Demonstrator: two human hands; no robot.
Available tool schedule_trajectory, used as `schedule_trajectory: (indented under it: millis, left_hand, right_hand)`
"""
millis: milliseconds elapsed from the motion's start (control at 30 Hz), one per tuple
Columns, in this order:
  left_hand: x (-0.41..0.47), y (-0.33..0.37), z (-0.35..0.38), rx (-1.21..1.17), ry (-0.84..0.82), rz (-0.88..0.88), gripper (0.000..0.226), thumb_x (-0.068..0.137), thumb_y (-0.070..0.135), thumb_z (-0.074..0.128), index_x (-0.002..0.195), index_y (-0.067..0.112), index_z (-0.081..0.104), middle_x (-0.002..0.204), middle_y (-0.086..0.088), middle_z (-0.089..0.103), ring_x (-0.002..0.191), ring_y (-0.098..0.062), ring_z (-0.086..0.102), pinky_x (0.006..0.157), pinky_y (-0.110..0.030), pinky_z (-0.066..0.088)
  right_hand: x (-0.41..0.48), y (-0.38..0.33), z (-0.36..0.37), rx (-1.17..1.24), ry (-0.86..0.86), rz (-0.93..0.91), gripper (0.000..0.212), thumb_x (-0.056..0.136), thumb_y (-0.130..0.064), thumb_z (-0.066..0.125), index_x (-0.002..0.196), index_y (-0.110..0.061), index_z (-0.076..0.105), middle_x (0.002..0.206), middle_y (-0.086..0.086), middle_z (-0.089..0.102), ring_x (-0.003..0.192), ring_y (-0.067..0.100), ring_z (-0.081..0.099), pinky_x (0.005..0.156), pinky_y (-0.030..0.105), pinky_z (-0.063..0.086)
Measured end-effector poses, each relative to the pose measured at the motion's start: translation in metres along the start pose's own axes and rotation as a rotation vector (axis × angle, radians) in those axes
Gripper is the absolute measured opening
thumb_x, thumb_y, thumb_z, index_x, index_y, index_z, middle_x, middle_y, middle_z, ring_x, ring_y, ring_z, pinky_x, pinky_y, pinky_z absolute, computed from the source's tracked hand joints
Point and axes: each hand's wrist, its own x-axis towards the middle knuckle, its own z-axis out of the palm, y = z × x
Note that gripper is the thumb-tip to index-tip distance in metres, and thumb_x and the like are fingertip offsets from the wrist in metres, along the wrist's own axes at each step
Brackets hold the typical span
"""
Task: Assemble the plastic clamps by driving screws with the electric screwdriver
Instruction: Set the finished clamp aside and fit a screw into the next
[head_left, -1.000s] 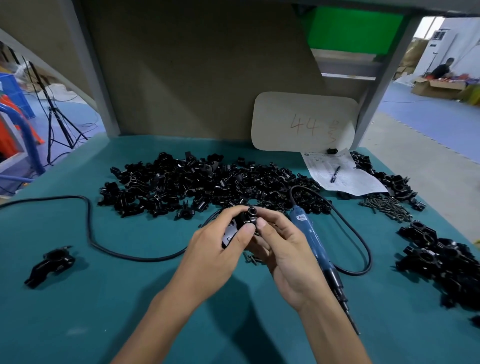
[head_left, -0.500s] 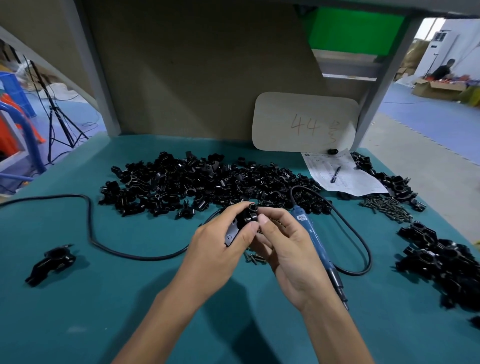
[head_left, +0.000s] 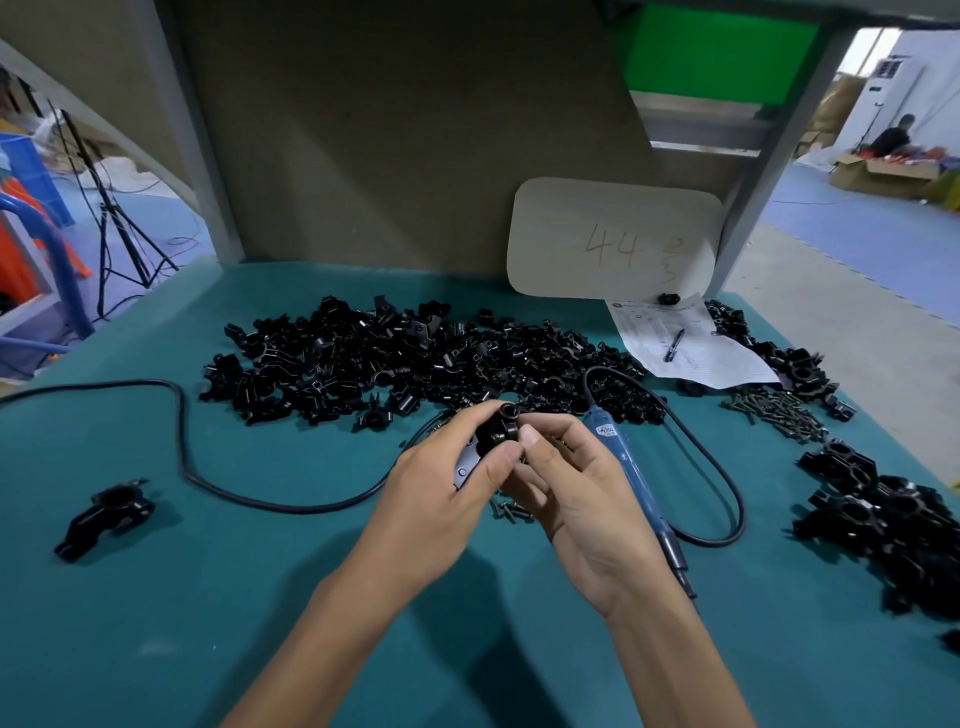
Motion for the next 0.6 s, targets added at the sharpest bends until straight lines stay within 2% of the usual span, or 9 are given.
schedule_trajectory:
  millis: [67, 167, 333, 433, 500, 600]
  left_hand:
    - [0.0, -0.001, 0.0, 0.004, -0.001, -0.001, 0.044, 0.094, 0.062, 0.054, 0.135, 0.049, 0.05, 0.085, 0.022, 0.064, 0.078, 0.003, 0.057, 0.072, -0.022, 0.042]
    - [0.0, -0.001, 0.0, 0.003, -0.002, -0.011, 0.043, 0.091, 0.066, 0.052, 0.132, 0.053, 0.049, 0.078, 0.026, 0.061, 0.074, 0.004, 0.056, 0.068, -0.017, 0.04]
    - [0.0, 0.001, -0.001, -0.025, 0.002, 0.005, 0.03, 0.088, 0.07, 0.051, 0.117, 0.072, 0.044, 0.079, 0.0, 0.064, 0.067, -0.002, 0.056, 0.064, -0.02, 0.047]
    - [0.001, -0.002, 0.0, -0.038, -0.003, 0.0, 0.032, 0.088, 0.07, 0.051, 0.12, 0.069, 0.046, 0.082, 0.006, 0.066, 0.07, -0.003, 0.058, 0.064, -0.02, 0.046]
    - [0.002, -0.005, 0.0, -0.048, -0.004, -0.01, 0.036, 0.088, 0.069, 0.051, 0.124, 0.063, 0.048, 0.082, 0.004, 0.066, 0.069, -0.006, 0.058, 0.064, -0.023, 0.048]
    - [0.003, -0.012, 0.005, -0.072, 0.029, -0.017, 0.038, 0.088, 0.065, 0.052, 0.126, 0.056, 0.051, 0.088, 0.011, 0.068, 0.077, -0.003, 0.062, 0.069, -0.018, 0.047]
  right_hand:
    - [0.0, 0.0, 0.0, -0.005, -0.001, 0.01, 0.012, 0.088, -0.032, 0.072, 0.097, -0.027, 0.076, 0.09, -0.007, 0.073, 0.087, 0.013, 0.071, 0.089, 0.034, 0.057]
    - [0.001, 0.001, -0.001, 0.04, -0.009, 0.012, 0.012, 0.088, -0.028, 0.073, 0.098, -0.024, 0.077, 0.091, -0.006, 0.073, 0.089, 0.014, 0.072, 0.083, 0.026, 0.058]
    - [0.001, 0.002, -0.002, 0.064, -0.014, 0.013, 0.011, 0.089, -0.026, 0.072, 0.098, -0.022, 0.077, 0.093, -0.003, 0.073, 0.09, 0.015, 0.072, 0.084, 0.025, 0.058]
    - [0.002, 0.003, -0.003, 0.066, -0.017, 0.016, 0.011, 0.089, -0.026, 0.072, 0.098, -0.022, 0.077, 0.093, -0.002, 0.073, 0.091, 0.016, 0.072, 0.084, 0.026, 0.058]
    - [0.003, 0.003, -0.003, 0.07, -0.018, 0.02, 0.011, 0.089, -0.025, 0.073, 0.099, -0.021, 0.077, 0.094, -0.001, 0.073, 0.091, 0.017, 0.073, 0.084, 0.026, 0.058]
    - [0.007, 0.007, -0.001, 0.077, -0.006, 0.038, 0.011, 0.088, -0.025, 0.073, 0.098, -0.022, 0.077, 0.097, 0.002, 0.075, 0.092, 0.018, 0.073, 0.083, 0.026, 0.058]
